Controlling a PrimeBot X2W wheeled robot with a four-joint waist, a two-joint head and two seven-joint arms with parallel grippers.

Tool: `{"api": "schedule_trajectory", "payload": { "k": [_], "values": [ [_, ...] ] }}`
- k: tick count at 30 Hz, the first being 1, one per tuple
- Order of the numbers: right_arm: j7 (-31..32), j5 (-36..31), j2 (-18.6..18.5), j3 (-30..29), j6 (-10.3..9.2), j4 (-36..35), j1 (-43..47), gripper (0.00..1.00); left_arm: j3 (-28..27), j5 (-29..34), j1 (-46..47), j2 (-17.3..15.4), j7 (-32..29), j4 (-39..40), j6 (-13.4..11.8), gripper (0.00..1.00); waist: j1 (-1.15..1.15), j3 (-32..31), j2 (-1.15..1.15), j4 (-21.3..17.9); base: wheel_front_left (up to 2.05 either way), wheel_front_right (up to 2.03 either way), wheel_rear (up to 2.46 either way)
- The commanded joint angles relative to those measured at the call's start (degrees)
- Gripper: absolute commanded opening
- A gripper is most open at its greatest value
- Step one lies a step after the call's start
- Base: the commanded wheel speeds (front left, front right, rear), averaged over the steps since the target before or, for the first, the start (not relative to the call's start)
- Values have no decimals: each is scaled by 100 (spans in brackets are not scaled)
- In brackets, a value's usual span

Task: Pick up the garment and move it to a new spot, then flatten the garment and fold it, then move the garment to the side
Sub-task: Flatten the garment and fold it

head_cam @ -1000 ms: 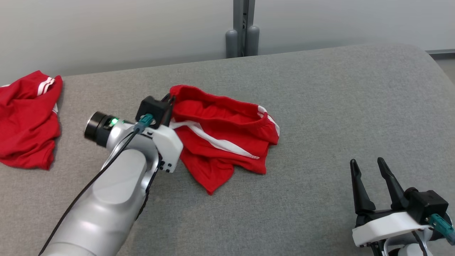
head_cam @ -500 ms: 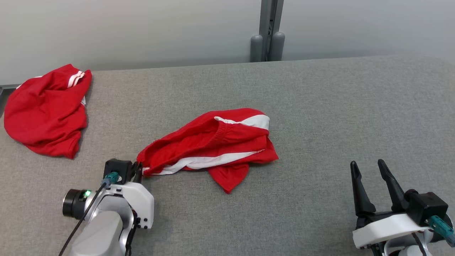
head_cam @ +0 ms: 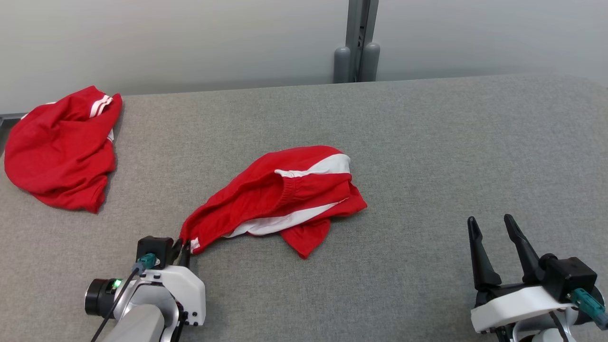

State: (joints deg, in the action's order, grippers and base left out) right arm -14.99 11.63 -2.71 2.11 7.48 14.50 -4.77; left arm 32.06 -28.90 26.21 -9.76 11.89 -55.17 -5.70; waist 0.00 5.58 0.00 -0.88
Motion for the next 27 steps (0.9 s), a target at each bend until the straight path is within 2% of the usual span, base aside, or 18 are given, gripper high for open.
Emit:
{"api": "schedule_trajectory", "payload": {
  "k": [1,6,13,16,21,24,27],
  "values": [
    [-31,18,-35,-14,3,13,-24,100,-41,-44,8,-39,52,50,-64,100,0,-2,0,-5,0,0,0],
    [-31,20,-35,-2,3,17,7,100,-92,-60,151,61,199,491,-105,100,0,-32,0,-46,0,0,0],
    [-31,6,-35,36,3,16,26,100,162,-141,252,385,22,1330,267,100,0,-47,0,-163,0,0,0],
    [-31,3,-35,64,3,19,-10,100,273,-198,289,477,-192,1534,317,100,0,-31,0,-262,0,0,0],
    [-31,-15,-35,77,3,27,-59,100,267,-413,421,563,-462,1540,369,100,0,30,0,-440,0,0,0],
    [-31,7,-36,98,3,33,-70,100,254,-369,571,517,-479,1321,263,100,0,71,0,-577,0,0,0],
    [-31,16,-34,70,3,23,-76,100,274,-387,665,546,-439,1135,283,100,0,105,0,-662,0,0,0]
  ]
}}
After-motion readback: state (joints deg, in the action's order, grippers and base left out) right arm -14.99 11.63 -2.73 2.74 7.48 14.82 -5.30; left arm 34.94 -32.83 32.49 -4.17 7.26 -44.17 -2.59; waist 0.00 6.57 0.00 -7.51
